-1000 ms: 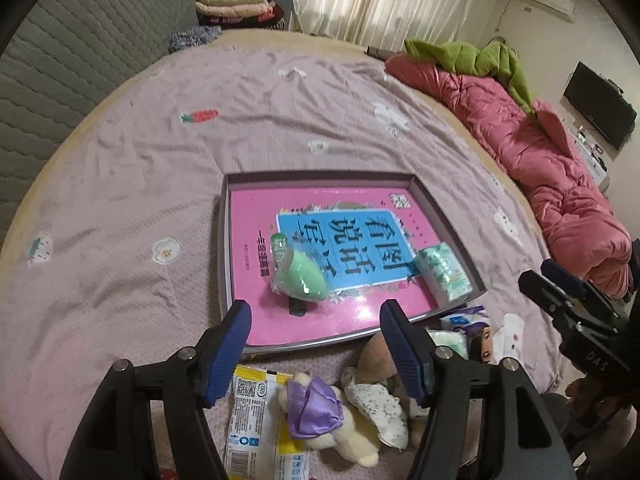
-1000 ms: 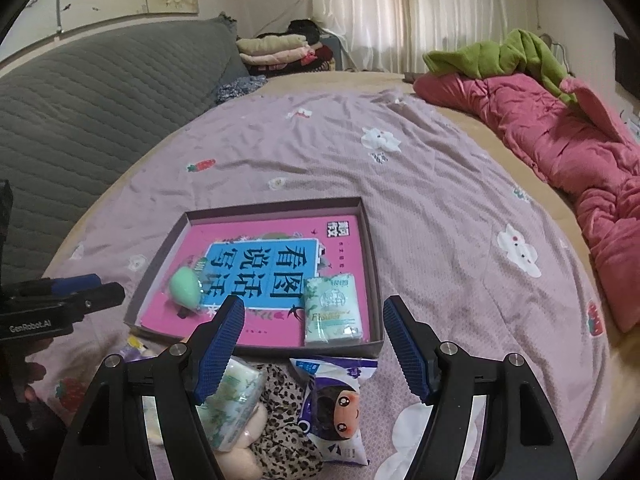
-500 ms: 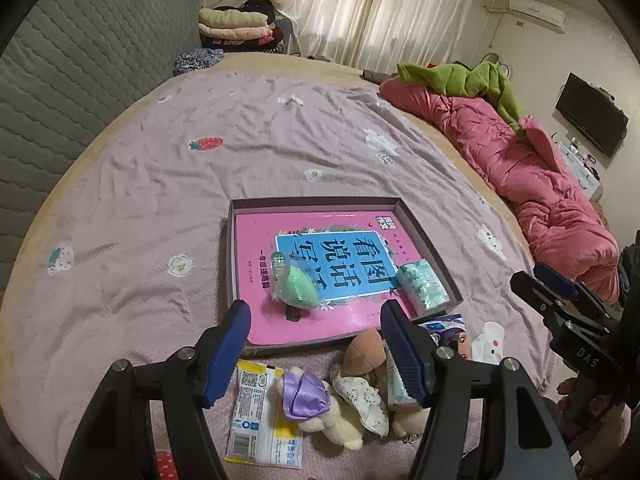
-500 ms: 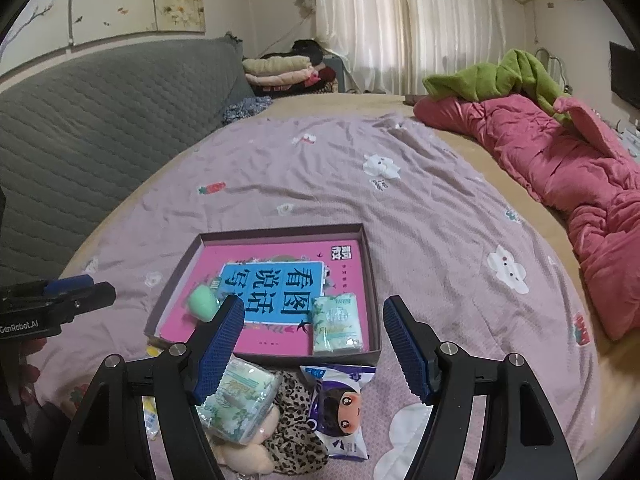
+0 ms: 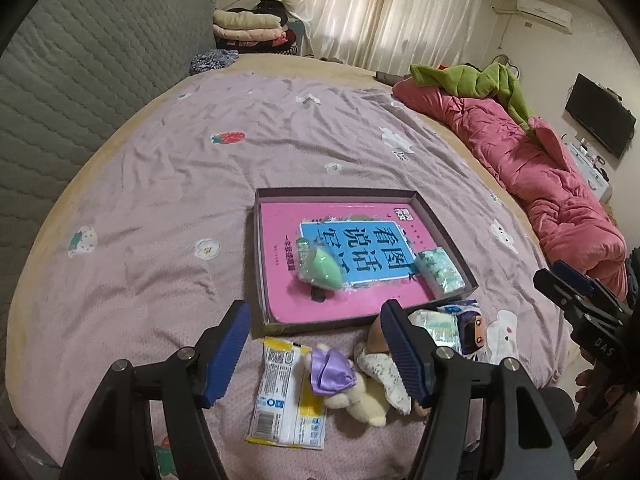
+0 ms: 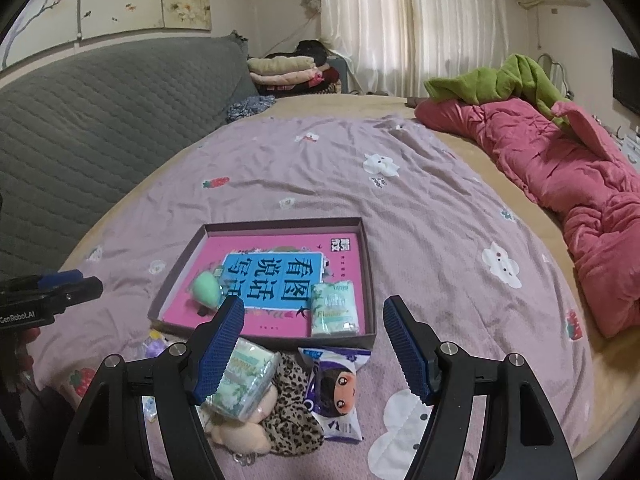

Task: Organize soft objects
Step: 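Move both tools back toward the remaining pile of soft items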

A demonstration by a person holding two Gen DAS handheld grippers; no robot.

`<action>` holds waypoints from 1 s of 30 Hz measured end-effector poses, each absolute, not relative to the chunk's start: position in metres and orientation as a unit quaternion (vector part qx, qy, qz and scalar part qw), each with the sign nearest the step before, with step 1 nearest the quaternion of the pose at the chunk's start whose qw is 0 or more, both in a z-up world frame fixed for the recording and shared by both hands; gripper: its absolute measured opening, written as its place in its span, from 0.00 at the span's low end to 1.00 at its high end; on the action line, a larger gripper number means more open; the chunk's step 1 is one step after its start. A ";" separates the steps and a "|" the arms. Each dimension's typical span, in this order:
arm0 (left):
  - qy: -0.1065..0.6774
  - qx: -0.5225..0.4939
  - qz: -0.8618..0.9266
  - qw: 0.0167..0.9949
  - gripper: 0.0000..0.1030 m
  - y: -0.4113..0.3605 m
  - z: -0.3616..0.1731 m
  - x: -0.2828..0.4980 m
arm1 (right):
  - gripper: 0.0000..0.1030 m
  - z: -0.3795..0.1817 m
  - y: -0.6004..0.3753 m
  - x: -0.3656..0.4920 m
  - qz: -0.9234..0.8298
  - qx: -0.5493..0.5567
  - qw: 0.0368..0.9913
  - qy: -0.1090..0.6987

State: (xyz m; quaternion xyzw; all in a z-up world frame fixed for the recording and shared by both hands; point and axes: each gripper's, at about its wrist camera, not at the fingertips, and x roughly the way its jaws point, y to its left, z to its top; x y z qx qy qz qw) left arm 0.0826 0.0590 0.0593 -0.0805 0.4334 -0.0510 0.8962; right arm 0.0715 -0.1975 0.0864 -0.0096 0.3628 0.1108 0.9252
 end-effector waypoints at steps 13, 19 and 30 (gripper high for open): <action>0.451 -0.079 -0.041 0.888 0.65 0.066 0.040 0.062 | 0.71 0.072 -0.200 0.054 0.120 -0.025 0.920 0.372; 0.464 -0.079 -0.044 0.881 0.65 0.058 0.025 0.048 | 0.71 0.059 -0.204 0.045 0.121 -0.026 0.914 0.386; 0.476 -0.074 -0.041 0.876 0.65 0.048 0.003 0.031 | 0.71 0.041 -0.195 0.037 0.131 -0.032 0.904 0.406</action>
